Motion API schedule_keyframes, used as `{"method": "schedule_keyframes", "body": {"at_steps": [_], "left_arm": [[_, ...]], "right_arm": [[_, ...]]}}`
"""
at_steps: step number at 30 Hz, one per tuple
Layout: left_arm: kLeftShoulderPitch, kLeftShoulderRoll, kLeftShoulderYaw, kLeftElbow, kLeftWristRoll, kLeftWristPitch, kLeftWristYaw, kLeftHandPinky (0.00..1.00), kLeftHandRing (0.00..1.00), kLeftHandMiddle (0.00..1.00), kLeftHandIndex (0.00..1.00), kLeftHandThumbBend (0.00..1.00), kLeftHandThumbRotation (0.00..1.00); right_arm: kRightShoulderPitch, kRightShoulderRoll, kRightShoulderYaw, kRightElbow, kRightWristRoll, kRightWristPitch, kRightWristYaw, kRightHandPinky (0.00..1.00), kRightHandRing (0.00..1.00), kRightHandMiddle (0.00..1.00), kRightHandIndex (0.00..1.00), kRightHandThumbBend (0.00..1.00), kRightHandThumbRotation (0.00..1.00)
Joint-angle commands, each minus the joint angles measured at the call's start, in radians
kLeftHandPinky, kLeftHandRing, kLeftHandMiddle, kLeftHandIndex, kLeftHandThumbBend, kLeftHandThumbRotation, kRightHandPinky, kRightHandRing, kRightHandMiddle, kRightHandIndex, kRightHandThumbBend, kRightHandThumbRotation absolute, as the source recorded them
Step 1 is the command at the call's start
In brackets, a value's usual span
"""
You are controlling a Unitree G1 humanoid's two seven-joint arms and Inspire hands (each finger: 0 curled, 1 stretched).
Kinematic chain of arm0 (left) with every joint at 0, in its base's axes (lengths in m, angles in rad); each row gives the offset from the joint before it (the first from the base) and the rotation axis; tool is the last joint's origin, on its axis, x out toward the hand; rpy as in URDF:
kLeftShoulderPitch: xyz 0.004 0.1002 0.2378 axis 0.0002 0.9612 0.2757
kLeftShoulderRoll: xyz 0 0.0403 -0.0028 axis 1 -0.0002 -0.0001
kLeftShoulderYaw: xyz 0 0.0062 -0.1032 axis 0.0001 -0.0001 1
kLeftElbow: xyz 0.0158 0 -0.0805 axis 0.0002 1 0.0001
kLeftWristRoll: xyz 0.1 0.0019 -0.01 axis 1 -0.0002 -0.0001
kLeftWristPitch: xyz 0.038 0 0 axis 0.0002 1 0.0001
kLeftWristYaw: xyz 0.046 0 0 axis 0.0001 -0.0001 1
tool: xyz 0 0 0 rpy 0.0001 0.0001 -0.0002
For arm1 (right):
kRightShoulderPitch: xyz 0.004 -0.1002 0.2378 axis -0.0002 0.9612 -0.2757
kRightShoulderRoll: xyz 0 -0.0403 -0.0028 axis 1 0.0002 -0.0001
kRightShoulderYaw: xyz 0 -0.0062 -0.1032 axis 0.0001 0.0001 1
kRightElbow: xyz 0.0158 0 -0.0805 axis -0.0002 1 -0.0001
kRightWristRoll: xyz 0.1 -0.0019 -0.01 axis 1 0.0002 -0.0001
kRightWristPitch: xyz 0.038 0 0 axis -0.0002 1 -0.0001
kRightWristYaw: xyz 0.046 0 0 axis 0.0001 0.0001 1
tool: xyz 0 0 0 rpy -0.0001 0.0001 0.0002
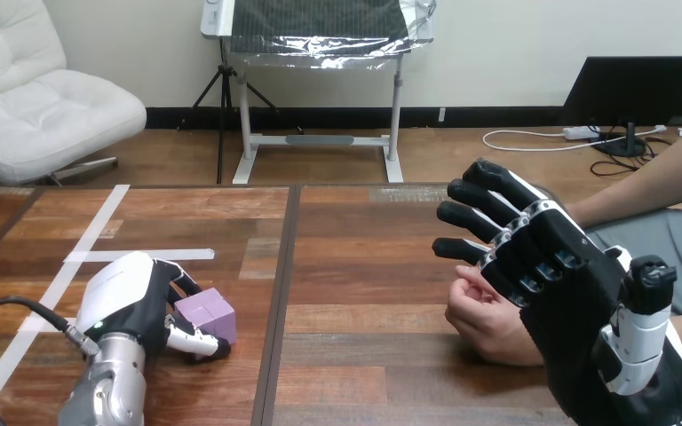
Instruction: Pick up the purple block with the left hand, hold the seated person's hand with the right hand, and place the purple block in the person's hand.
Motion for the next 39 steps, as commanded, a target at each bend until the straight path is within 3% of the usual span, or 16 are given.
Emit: {"method": "schedule_keyframes", "body": {"at_steps": [1, 19, 25, 32, 39], "left_arm": [[-0.057, 0.000, 0.006, -0.010, 0.003, -0.028, 0.036, 0.25, 0.33, 0.42, 0.48, 0.72, 0.00], [0.018, -0.014, 0.063, -0.148, -0.064, -0.079, 0.076, 0.28, 0.36, 0.43, 0.48, 0.72, 0.00], [0.068, -0.028, 0.096, -0.247, -0.096, -0.094, 0.088, 0.30, 0.37, 0.44, 0.47, 0.72, 0.00], [0.138, -0.060, 0.136, -0.408, -0.126, -0.067, 0.086, 0.30, 0.36, 0.43, 0.47, 0.72, 0.00], [0.199, -0.094, 0.162, -0.542, -0.134, -0.054, 0.095, 0.26, 0.33, 0.41, 0.47, 0.72, 0.00]], "right_arm": [[-0.063, 0.007, -0.010, -0.007, -0.025, -0.044, -0.002, 0.79, 0.87, 0.87, 0.87, 0.90, 0.95], [-0.116, 0.005, -0.035, 0.095, -0.180, -0.120, -0.058, 0.79, 0.87, 0.86, 0.87, 0.87, 0.94], [-0.146, -0.006, -0.045, 0.148, -0.222, -0.162, -0.067, 0.81, 0.87, 0.87, 0.88, 0.85, 0.91], [-0.175, -0.036, -0.072, 0.202, -0.368, -0.199, -0.131, 0.81, 0.87, 0.87, 0.87, 0.92, 0.93], [-0.210, -0.067, -0.091, 0.251, -0.415, -0.220, -0.137, 0.81, 0.88, 0.88, 0.87, 0.94, 0.93]]}}
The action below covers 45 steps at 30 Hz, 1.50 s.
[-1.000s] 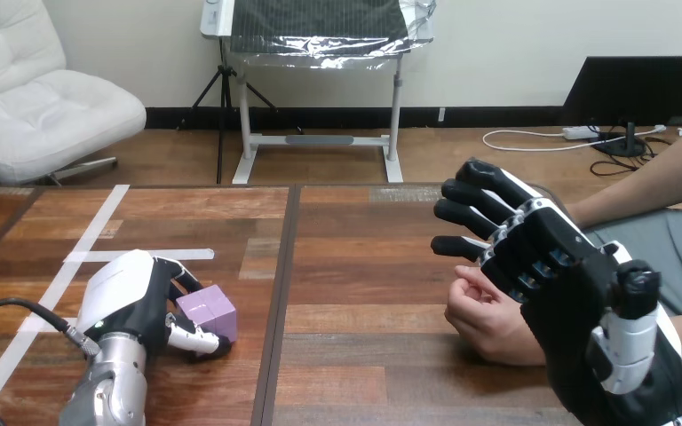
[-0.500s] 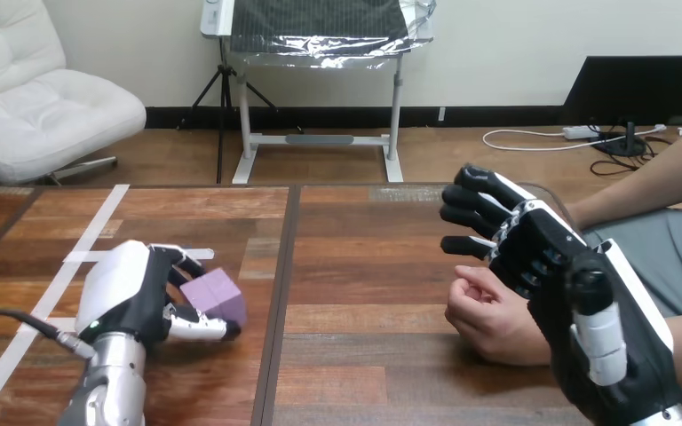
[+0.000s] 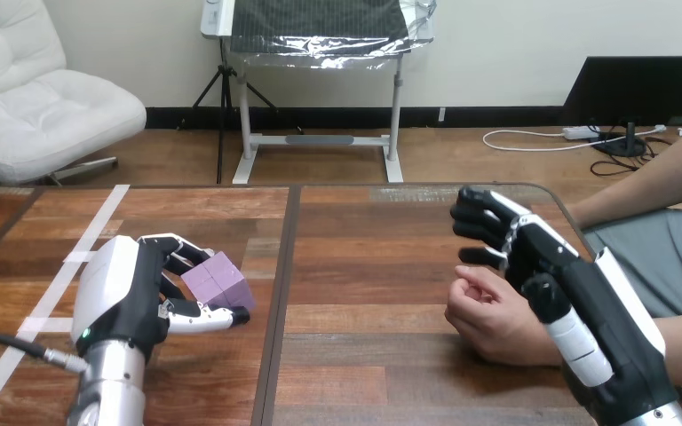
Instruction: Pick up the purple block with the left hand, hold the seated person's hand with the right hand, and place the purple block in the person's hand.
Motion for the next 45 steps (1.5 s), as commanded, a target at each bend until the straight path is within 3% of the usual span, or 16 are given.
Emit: {"method": "schedule_keyframes", "body": {"at_steps": [1, 8, 13, 24, 32, 45], "left_arm": [[0.021, -0.038, 0.061, -0.224, -0.012, 0.000, 0.035, 0.25, 0.32, 0.41, 0.47, 0.72, 0.00], [0.090, -0.080, 0.084, -0.353, -0.033, -0.017, 0.038, 0.25, 0.32, 0.40, 0.46, 0.70, 0.00], [0.129, -0.097, 0.089, -0.414, -0.028, -0.037, 0.052, 0.26, 0.33, 0.40, 0.45, 0.70, 0.00], [0.207, -0.134, 0.102, -0.548, -0.044, -0.055, 0.044, 0.26, 0.33, 0.39, 0.44, 0.71, 0.00], [0.243, -0.152, 0.110, -0.607, -0.061, -0.092, 0.037, 0.26, 0.31, 0.38, 0.43, 0.70, 0.00], [0.279, -0.161, 0.134, -0.633, -0.123, -0.171, 0.010, 0.27, 0.32, 0.37, 0.41, 0.69, 0.00]], "right_arm": [[-0.117, -0.056, -0.045, 0.050, -0.056, -0.059, -0.029, 0.81, 0.88, 0.88, 0.87, 0.94, 0.93], [-0.153, -0.103, -0.062, 0.119, -0.104, -0.102, -0.038, 0.82, 0.89, 0.90, 0.89, 0.88, 0.90], [-0.172, -0.131, -0.073, 0.156, -0.131, -0.110, -0.050, 0.83, 0.89, 0.90, 0.89, 0.89, 0.86], [-0.219, -0.228, -0.089, 0.233, -0.252, -0.119, -0.088, 0.81, 0.88, 0.91, 0.91, 0.88, 0.82], [-0.247, -0.287, -0.095, 0.262, -0.313, -0.092, -0.109, 0.80, 0.89, 0.92, 0.91, 0.91, 0.77], [-0.299, -0.358, -0.094, 0.324, -0.347, -0.089, -0.131, 0.75, 0.88, 0.93, 0.91, 0.96, 0.68]]}}
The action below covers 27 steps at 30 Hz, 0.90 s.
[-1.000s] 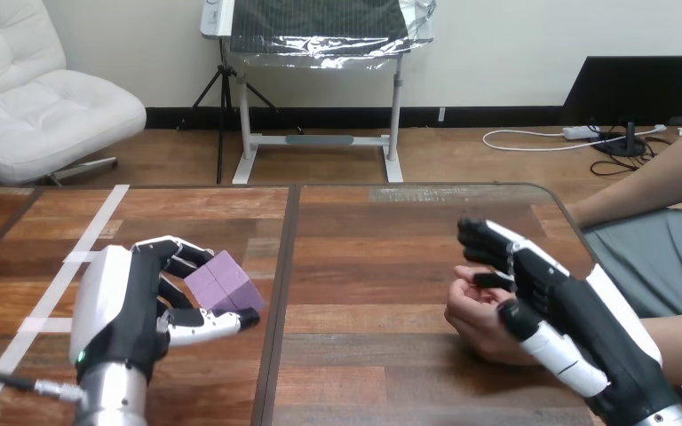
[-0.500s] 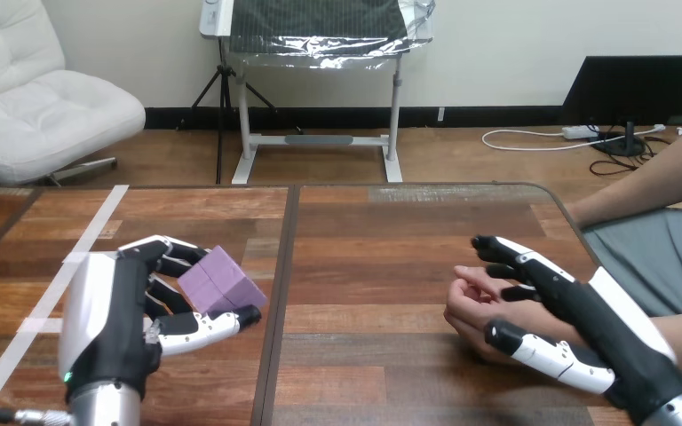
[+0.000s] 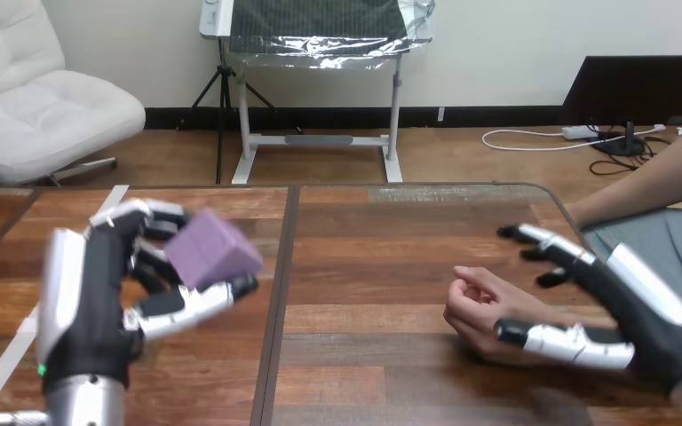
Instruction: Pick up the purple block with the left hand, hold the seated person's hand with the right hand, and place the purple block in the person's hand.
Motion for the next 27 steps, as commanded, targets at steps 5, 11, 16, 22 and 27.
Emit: {"method": "schedule_keyframes", "body": {"at_steps": [5, 11, 16, 22, 27], "left_arm": [[-0.031, -0.007, 0.032, -0.092, -0.030, -0.095, -0.006, 0.27, 0.32, 0.37, 0.41, 0.70, 0.00], [-0.020, -0.008, 0.036, -0.088, -0.044, -0.126, -0.019, 0.27, 0.33, 0.37, 0.41, 0.70, 0.00], [-0.014, -0.011, 0.037, -0.085, -0.060, -0.142, -0.030, 0.27, 0.33, 0.37, 0.41, 0.69, 0.00], [-0.007, -0.015, 0.038, -0.080, -0.074, -0.157, -0.043, 0.27, 0.33, 0.37, 0.40, 0.68, 0.00], [-0.003, -0.018, 0.039, -0.073, -0.079, -0.165, -0.051, 0.27, 0.33, 0.37, 0.40, 0.68, 0.00]], "right_arm": [[-0.137, -0.065, -0.034, 0.033, -0.012, -0.025, -0.048, 0.74, 0.88, 0.93, 0.91, 0.97, 0.64], [-0.150, -0.081, -0.036, 0.047, -0.023, -0.020, -0.063, 0.73, 0.88, 0.93, 0.91, 0.96, 0.62], [-0.162, -0.090, -0.037, 0.073, -0.014, -0.032, -0.074, 0.74, 0.88, 0.93, 0.91, 0.96, 0.60], [-0.179, -0.103, -0.038, 0.101, -0.015, -0.038, -0.083, 0.75, 0.89, 0.93, 0.91, 0.95, 0.60], [-0.192, -0.118, -0.037, 0.122, -0.032, -0.034, -0.089, 0.75, 0.89, 0.93, 0.92, 0.96, 0.62]]}}
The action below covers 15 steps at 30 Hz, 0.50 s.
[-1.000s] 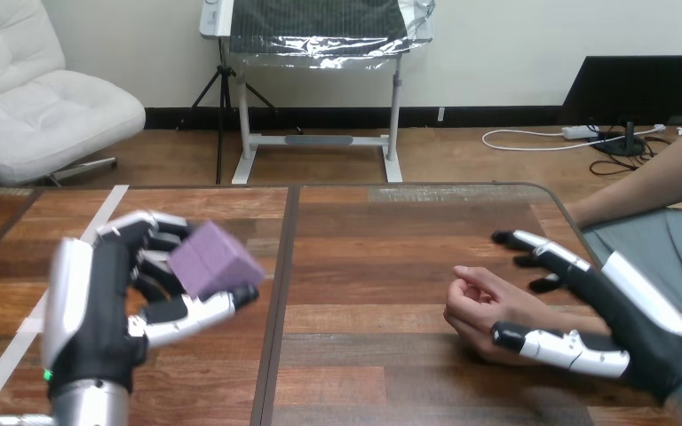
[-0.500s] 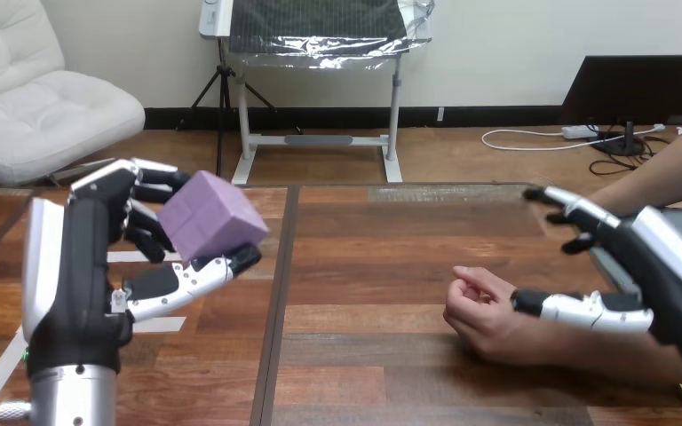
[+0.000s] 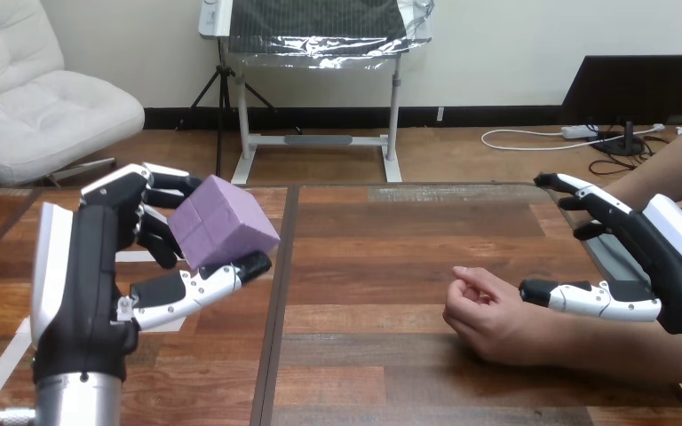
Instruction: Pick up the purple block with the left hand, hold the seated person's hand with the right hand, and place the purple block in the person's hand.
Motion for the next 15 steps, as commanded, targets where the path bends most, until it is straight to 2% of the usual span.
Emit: {"method": "schedule_keyframes", "body": {"at_steps": [1, 8, 15], "left_arm": [[-0.024, -0.007, 0.011, -0.006, -0.011, -0.032, -0.006, 0.27, 0.33, 0.37, 0.40, 0.68, 0.00], [-0.020, -0.013, 0.015, -0.004, -0.018, -0.036, -0.012, 0.28, 0.33, 0.37, 0.40, 0.69, 0.00], [-0.019, -0.012, 0.017, -0.005, -0.013, -0.037, -0.013, 0.27, 0.33, 0.37, 0.40, 0.70, 0.00]], "right_arm": [[-0.071, -0.040, -0.014, 0.025, -0.005, -0.009, -0.022, 0.74, 0.89, 0.94, 0.92, 0.96, 0.63], [-0.083, -0.058, -0.008, 0.050, -0.033, -0.007, -0.030, 0.72, 0.88, 0.94, 0.93, 0.98, 0.63], [-0.098, -0.086, 0.010, 0.098, -0.075, -0.025, -0.036, 0.73, 0.89, 0.94, 0.93, 0.98, 0.58]]}}
